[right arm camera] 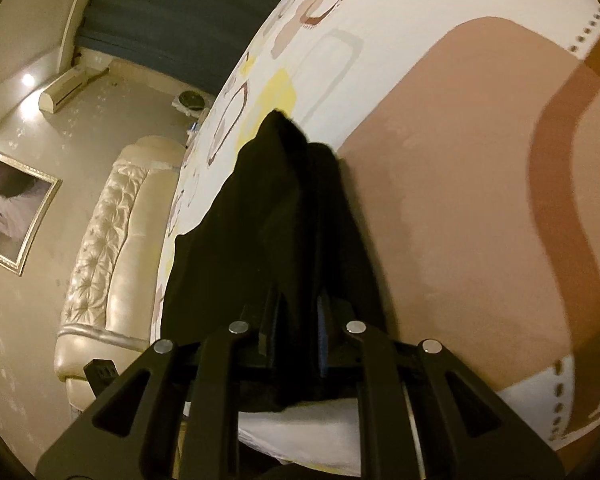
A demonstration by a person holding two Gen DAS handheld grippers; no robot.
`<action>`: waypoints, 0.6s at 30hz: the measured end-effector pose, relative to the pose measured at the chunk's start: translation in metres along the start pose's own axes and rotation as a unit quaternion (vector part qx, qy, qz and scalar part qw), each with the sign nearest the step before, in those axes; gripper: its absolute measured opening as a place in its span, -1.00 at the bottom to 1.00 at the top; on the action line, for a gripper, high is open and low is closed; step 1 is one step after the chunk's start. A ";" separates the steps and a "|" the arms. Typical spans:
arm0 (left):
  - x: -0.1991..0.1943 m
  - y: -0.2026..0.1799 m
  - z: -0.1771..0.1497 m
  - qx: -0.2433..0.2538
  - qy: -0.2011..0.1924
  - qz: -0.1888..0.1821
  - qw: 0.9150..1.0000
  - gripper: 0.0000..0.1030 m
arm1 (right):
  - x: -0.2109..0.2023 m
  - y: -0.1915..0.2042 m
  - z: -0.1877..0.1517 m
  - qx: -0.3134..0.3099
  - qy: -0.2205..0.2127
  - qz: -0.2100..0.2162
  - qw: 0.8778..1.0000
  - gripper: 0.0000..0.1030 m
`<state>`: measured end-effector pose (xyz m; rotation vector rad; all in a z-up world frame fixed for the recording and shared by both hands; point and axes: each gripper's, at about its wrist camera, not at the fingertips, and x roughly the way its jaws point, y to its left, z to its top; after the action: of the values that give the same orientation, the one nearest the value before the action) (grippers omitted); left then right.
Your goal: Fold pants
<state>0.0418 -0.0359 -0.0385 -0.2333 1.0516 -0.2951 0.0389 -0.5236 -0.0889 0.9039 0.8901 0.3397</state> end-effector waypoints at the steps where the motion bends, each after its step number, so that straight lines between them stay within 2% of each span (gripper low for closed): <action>1: 0.000 0.000 0.000 0.000 0.000 -0.002 1.000 0.59 | -0.004 -0.003 -0.001 0.004 -0.004 0.002 1.000 -0.75; 5: 0.001 -0.002 -0.001 0.005 0.001 -0.001 1.000 0.59 | -0.019 -0.014 -0.005 0.018 -0.018 0.001 1.000 -0.75; 6: 0.001 -0.003 -0.001 0.006 0.002 -0.001 1.000 0.59 | -0.024 -0.016 -0.006 0.023 -0.022 -0.003 0.999 -0.63; 7: 0.002 -0.003 -0.002 0.007 0.003 -0.004 1.000 0.59 | -0.030 -0.018 -0.006 0.027 -0.027 -0.013 0.999 -0.34; 9: 0.002 -0.005 -0.003 0.010 0.005 -0.010 1.000 0.59 | -0.045 -0.025 -0.007 0.038 -0.041 -0.045 0.997 -0.10; 11: 0.001 -0.008 -0.004 0.016 0.004 -0.020 1.000 0.59 | -0.062 -0.032 -0.008 0.052 -0.055 -0.030 0.997 0.05; 13: 0.002 -0.010 -0.006 0.017 0.009 -0.038 0.999 0.59 | -0.082 -0.037 -0.010 0.064 -0.076 -0.008 0.995 0.29; 15: 0.006 -0.013 -0.007 0.011 0.018 -0.061 0.998 0.59 | -0.096 -0.040 -0.012 0.071 -0.090 0.013 0.993 0.33; 18: 0.012 -0.018 -0.008 0.004 0.027 -0.083 0.996 0.59 | -0.098 -0.039 -0.014 0.075 -0.083 0.035 0.993 0.45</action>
<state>0.0382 -0.0574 -0.0468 -0.3081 1.0858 -0.4567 -0.0352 -0.5979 -0.0725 1.0874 0.7390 0.2566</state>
